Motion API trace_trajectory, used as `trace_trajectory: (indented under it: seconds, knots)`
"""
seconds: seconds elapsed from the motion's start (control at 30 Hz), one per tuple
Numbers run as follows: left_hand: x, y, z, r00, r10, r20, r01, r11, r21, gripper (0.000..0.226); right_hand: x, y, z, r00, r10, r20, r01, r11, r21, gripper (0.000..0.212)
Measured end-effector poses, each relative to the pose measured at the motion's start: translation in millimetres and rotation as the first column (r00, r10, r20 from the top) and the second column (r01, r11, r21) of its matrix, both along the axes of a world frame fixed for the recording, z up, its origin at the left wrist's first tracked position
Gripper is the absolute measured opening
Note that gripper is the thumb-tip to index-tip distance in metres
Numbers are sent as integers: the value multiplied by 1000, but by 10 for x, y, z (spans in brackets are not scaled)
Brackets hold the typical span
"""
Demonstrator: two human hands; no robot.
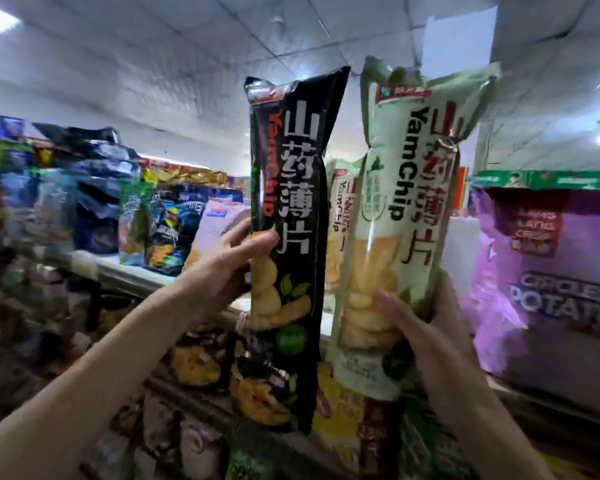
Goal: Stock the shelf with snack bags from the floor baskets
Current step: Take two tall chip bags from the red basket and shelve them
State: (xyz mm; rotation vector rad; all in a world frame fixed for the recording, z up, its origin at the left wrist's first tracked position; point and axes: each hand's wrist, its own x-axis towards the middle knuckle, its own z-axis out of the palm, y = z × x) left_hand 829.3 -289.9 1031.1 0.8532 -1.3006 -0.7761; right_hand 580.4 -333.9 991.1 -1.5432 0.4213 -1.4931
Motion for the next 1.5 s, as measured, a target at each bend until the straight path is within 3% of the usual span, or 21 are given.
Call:
trace_trajectory:
  seconds: [0.03,0.13,0.17,0.33,0.47,0.57,1.03,1.3,1.4,1.5]
  knots:
    - [95,-182,70,1000,2,17,-2,1000,-2,80,124,-204,60,1000,-20,-1,20,999,-25,57]
    - [374,-798,231,999,-22,44,21,999,28,36,484,-829,219,996,-73,-48,70,996,-55,50]
    - [448,-974,241,998,-39,57,37,999,39,32,579,-984,229,995,-77,-61,74,996,-50,49]
    - [738,-1666,111,990,-140,17,139,989,60,48,865,-1495,114,992,-38,-123,40,999,15,59]
    - [967,-1957,-172,974,-228,-11,228,970,88,83,935,-1641,-67,982,-64,-179,76,996,56,59]
    - [1162,-2130,-313,949,-314,-15,314,944,102,83,1000,-1657,-190,968,-85,-235,107,990,86,58]
    - [1443,-2162,-220,909,-390,144,380,920,92,76,1292,-1544,-215,940,-245,-238,268,961,66,53]
    - [1515,-2108,-226,896,-420,148,412,908,79,63,1372,-1475,-240,921,-304,-243,321,947,32,53]
    - [1478,-2103,-250,897,-422,133,418,906,64,40,1379,-1460,-266,919,-309,-244,329,943,44,52]
    - [1422,-2104,-288,909,-403,108,404,915,15,41,1387,-1430,-291,911,-317,-266,337,941,33,50]
